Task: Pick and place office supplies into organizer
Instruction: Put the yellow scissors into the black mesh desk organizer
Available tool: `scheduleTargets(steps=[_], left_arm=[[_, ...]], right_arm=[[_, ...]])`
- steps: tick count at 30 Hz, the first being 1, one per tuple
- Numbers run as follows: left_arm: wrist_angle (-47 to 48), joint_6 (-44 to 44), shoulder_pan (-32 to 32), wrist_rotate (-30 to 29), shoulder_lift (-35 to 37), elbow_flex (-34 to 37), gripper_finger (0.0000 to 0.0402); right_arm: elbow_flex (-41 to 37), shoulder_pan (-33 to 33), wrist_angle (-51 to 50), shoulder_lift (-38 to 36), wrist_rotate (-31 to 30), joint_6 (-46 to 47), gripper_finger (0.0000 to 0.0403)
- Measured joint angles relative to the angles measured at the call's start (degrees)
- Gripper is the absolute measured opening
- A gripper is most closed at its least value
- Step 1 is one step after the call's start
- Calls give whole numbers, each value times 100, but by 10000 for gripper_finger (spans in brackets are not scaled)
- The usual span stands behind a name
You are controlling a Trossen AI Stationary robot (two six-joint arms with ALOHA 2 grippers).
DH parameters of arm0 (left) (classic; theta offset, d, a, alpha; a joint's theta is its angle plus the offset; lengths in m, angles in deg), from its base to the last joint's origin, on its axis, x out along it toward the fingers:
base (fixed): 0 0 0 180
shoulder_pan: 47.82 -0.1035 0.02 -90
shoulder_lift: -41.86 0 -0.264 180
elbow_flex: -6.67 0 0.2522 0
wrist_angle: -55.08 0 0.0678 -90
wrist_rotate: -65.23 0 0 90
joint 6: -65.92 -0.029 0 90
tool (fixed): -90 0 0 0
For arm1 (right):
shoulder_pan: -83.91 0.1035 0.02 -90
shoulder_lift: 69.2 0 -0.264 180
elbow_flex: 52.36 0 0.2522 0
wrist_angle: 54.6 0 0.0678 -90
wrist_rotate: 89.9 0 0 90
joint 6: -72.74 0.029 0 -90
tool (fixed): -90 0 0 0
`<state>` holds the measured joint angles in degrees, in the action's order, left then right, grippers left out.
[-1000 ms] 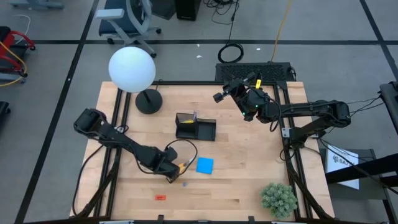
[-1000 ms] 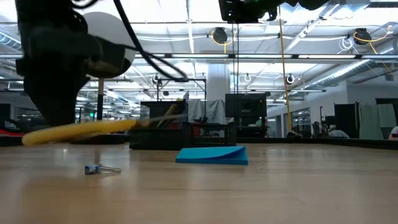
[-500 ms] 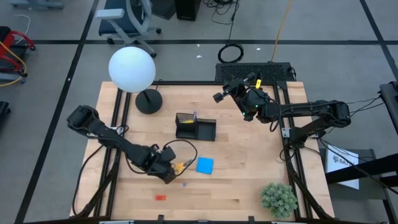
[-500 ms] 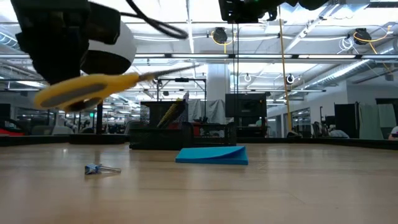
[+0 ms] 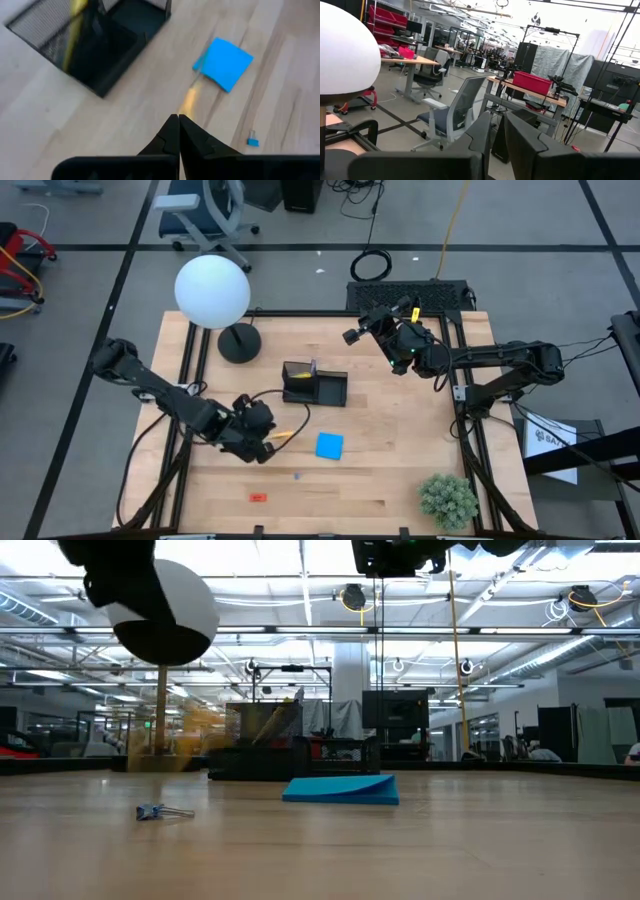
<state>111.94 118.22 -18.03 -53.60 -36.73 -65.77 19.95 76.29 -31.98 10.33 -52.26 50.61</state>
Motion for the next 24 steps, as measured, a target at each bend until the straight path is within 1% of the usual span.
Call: scheduleTargets(steps=[4,9,14,20,24], left_arm=[[-2,-165,1,-281,326,-2,0],[25,-399,47,-229,561,-2,3],[35,-663,55,30,561,-2,5],[22,-727,-18,30,381,-2,35],[13,-956,-115,81,254,-2,47]], right_arm=[[0,0,0,-1,0,0,48],[-1,0,8,1,1,59,48],[0,0,17,1,1,179,48],[-2,0,15,1,1,346,48],[-1,-1,15,1,1,303,47]])
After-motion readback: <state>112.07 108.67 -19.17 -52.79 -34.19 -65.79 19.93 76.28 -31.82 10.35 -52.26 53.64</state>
